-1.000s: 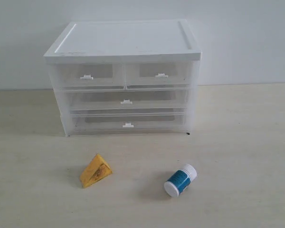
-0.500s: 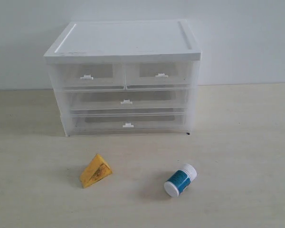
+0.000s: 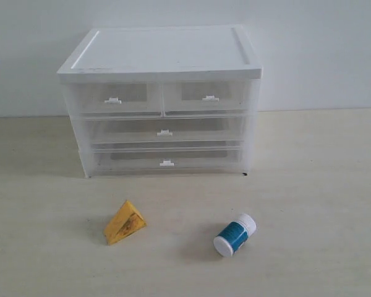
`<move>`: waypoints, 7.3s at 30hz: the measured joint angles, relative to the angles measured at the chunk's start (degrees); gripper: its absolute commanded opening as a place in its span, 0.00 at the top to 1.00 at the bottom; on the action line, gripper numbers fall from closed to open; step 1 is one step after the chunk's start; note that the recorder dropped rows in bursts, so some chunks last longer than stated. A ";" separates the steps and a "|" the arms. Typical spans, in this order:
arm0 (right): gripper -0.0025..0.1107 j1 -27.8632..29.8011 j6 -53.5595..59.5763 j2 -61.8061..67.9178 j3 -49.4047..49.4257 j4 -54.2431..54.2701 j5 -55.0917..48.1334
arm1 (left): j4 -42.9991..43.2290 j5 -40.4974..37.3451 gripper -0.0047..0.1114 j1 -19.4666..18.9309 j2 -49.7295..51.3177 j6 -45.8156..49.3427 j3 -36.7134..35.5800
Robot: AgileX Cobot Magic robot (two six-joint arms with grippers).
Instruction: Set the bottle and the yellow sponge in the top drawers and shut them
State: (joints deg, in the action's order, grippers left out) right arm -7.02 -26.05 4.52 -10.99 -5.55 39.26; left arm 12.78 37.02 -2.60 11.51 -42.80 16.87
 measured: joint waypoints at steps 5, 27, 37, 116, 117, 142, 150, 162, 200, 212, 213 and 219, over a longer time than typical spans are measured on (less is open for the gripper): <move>0.98 0.00 -0.23 10.58 -8.83 -1.86 -0.55 | 6.44 -0.81 0.93 0.00 11.92 -2.82 8.50; 0.98 -0.33 -1.19 51.92 -24.48 -9.25 -22.37 | 35.74 5.81 0.93 0.00 74.81 -28.14 20.18; 0.98 -6.08 -1.08 61.30 -24.74 -11.00 -20.06 | 38.15 18.77 0.93 0.00 92.05 -24.53 26.05; 0.98 -17.91 -40.48 103.24 -51.68 -13.60 -14.97 | 31.01 26.57 0.93 0.00 101.64 -16.37 34.43; 0.98 -17.91 -40.38 103.24 -51.68 -13.73 -15.23 | 31.01 26.57 0.93 0.00 101.64 -16.37 34.43; 0.98 -17.56 -41.59 92.26 -37.77 -28.87 -17.44 | 31.01 26.57 0.93 0.00 101.64 -16.37 34.43; 0.67 -17.56 -44.42 92.26 -37.01 -29.28 -13.13 | 31.01 26.69 0.93 0.00 101.76 -16.37 34.43; 0.63 -17.56 -48.85 92.26 -40.97 -25.53 -11.26 | 31.01 27.04 0.93 0.00 101.99 -16.37 34.43; 0.98 -17.56 -47.43 98.12 -44.67 -18.86 -13.00 | 31.01 27.04 0.93 0.00 101.99 -16.37 34.43; 0.98 -17.56 -47.35 97.36 -42.59 -25.47 -11.89 | 31.01 27.04 0.93 0.00 101.99 -16.37 34.43; 0.98 -17.45 -49.30 96.92 -42.59 -28.06 -12.40 | 31.01 27.04 0.93 0.00 101.99 -16.37 34.43; 0.98 -17.55 -53.53 92.53 -39.69 -36.53 -14.69 | 31.01 27.04 0.93 0.00 101.99 -16.37 34.43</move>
State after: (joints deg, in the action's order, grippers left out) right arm -24.58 -79.58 97.06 -50.68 -42.09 24.58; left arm 43.79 64.06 -2.60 113.51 -59.17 51.30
